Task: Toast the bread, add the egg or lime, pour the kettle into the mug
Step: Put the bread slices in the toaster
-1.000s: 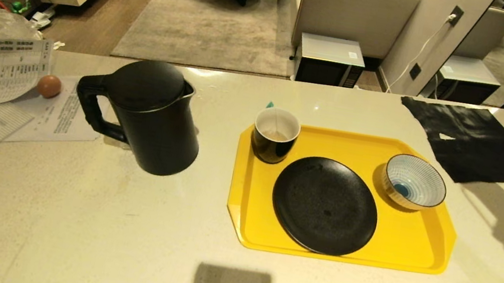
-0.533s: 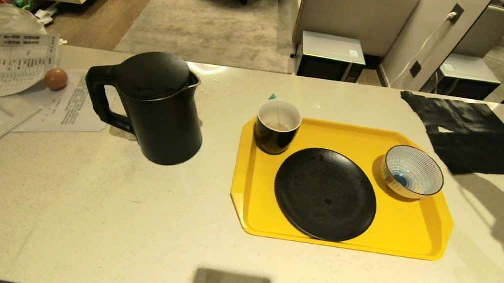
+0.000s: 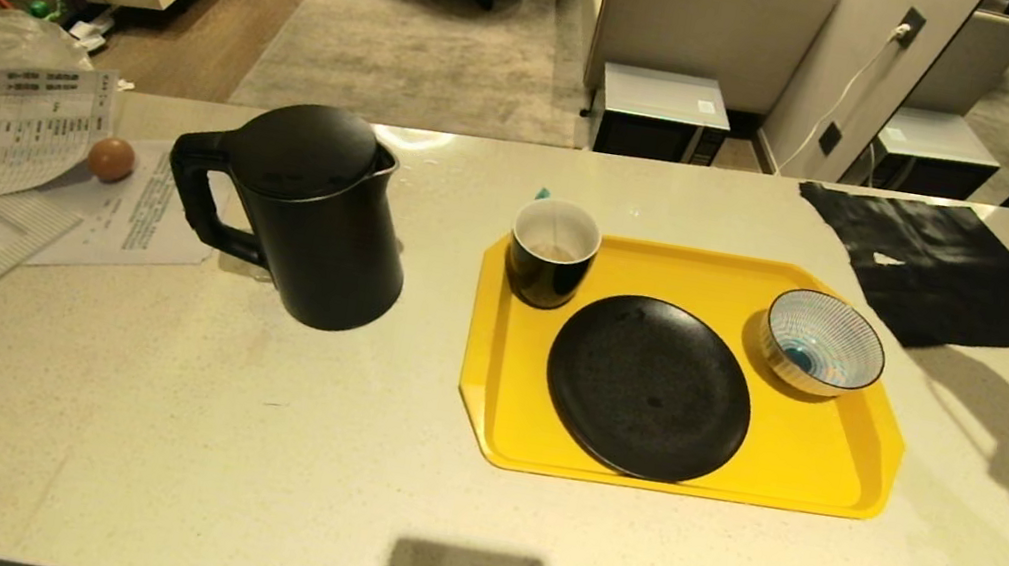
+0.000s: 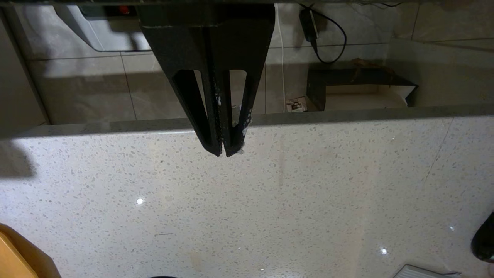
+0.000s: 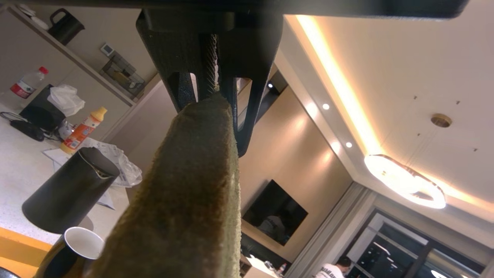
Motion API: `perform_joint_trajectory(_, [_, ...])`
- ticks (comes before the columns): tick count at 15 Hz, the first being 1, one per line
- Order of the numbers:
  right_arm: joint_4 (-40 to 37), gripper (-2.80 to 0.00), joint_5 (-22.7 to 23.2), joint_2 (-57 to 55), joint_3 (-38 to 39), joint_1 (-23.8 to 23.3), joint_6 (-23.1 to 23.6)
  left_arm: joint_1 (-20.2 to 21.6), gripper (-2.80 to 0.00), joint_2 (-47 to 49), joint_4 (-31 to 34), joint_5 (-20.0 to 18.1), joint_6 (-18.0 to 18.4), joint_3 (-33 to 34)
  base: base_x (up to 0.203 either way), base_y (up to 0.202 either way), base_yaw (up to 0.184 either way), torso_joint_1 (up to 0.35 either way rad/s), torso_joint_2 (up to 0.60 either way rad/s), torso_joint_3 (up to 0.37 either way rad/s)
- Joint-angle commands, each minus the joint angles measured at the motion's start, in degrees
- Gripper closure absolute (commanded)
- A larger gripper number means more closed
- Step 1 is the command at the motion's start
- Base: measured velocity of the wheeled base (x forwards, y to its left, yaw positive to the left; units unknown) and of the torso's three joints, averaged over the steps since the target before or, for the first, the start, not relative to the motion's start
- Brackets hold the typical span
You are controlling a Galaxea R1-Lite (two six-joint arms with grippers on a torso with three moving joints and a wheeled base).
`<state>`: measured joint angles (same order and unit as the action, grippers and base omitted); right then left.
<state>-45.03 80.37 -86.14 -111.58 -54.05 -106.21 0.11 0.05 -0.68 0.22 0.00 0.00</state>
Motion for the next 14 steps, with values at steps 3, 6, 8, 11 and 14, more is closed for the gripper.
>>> perform_joint_trajectory(3, [-0.24, 0.00, 0.49, -0.17, 0.14, 0.00, -0.58, 0.07, 0.00, 0.04, -0.02, 0.01, 0.00, 0.00, 0.000, 0.000, 0.000, 0.000, 0.00, 0.000])
perform_joint_trajectory(6, [-0.24, 0.00, 0.49, -0.17, 0.22, 0.00, -0.58, 0.07, 0.00, 0.04, -0.02, -0.04, 0.00, 0.00, 0.000, 0.000, 0.000, 0.000, 0.00, 0.000])
perform_joint_trajectory(8, [-0.24, 0.00, 0.49, -0.17, 0.22, 0.00, -0.50, 0.05, 0.00, 0.04, -0.02, 0.03, 0.00, 0.00, 0.000, 0.000, 0.000, 0.000, 0.00, 0.000])
perform_joint_trajectory(11, [-0.24, 0.00, 0.49, -0.17, 0.22, 0.00, -0.55, 0.01, 0.00, 0.04, -0.02, -0.04, 0.00, 0.00, 0.000, 0.000, 0.000, 0.000, 0.00, 0.000])
perform_joint_trajectory(14, [-0.27, 0.00, 0.46, -0.17, 0.22, 0.00, -0.55, -0.02, 0.00, 0.04, -0.02, -0.04, 0.00, 0.00, 0.000, 0.000, 0.000, 0.000, 0.00, 0.000])
